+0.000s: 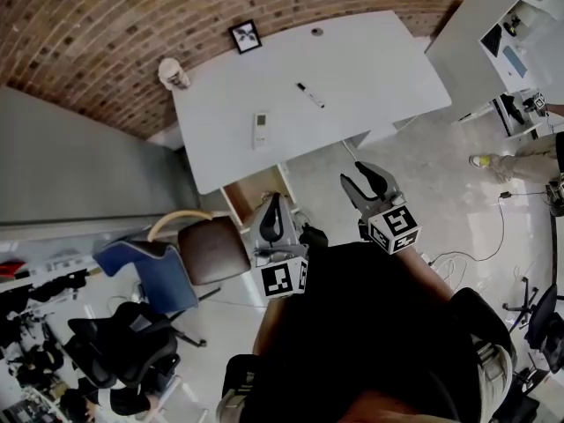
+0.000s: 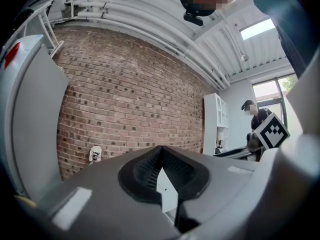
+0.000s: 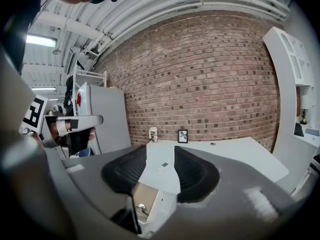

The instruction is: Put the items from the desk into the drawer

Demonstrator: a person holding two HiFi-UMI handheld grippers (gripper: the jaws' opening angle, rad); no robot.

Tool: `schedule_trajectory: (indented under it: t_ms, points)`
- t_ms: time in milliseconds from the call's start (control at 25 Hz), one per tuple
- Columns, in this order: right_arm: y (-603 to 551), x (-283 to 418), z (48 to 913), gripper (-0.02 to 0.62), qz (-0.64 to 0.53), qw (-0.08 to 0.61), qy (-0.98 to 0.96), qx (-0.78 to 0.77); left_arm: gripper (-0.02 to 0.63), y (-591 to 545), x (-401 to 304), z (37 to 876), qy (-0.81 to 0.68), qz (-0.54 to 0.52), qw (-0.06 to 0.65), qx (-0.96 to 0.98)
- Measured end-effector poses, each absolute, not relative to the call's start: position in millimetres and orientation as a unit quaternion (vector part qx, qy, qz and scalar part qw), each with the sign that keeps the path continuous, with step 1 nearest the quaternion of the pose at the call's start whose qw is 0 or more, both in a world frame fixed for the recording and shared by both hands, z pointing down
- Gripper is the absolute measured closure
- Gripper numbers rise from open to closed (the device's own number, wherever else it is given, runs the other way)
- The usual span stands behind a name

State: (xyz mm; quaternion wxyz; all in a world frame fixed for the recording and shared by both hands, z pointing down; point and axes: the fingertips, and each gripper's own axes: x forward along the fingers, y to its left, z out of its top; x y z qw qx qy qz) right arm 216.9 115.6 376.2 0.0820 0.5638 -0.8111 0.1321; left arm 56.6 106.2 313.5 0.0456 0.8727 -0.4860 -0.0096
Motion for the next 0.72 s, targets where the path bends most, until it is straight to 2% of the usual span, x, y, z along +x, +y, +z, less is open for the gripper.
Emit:
schedule_trajectory:
  t_ms: [720]
  points:
    - [-21, 212, 391, 0.422, 0.130, 0.111, -0.806, 0.567, 0.591, 18, 36, 320, -0.479, -0.010, 0.074, 0.875]
